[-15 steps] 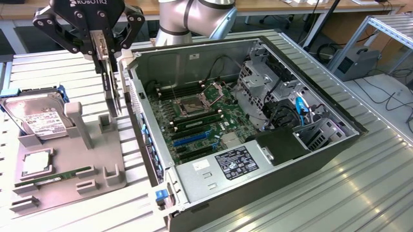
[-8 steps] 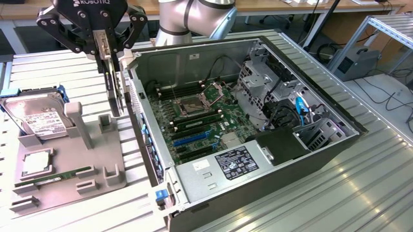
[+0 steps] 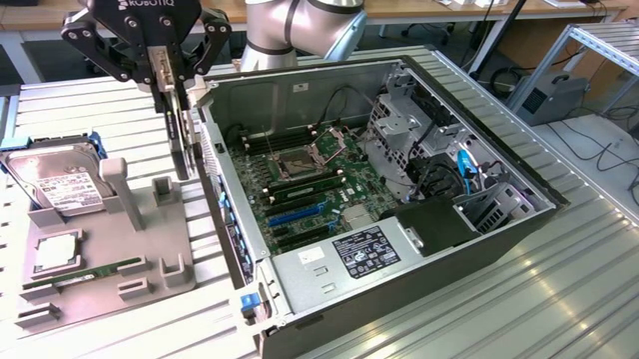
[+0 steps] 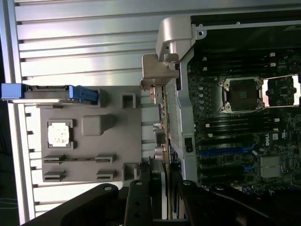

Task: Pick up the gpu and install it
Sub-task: 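Pick up the gpu and move the gpu toward the slot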

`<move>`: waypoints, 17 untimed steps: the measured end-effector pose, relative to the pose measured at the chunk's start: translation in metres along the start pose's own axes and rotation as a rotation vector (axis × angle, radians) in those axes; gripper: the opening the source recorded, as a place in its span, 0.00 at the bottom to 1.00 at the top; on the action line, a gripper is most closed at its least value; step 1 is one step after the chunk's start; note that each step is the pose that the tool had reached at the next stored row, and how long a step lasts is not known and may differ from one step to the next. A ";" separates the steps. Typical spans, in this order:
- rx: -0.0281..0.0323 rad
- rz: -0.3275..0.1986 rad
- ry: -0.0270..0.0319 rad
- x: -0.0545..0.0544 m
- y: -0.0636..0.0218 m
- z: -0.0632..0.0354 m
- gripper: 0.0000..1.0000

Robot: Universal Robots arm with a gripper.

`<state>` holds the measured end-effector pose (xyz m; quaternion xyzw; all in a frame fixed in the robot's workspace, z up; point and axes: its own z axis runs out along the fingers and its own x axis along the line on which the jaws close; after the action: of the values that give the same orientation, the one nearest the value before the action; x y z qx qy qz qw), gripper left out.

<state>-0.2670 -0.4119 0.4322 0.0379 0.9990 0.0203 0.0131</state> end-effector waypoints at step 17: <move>0.0000 0.000 0.0000 -0.007 0.0006 0.0002 0.27</move>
<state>-0.2597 -0.4119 0.4322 0.0379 0.9990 0.0203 0.0131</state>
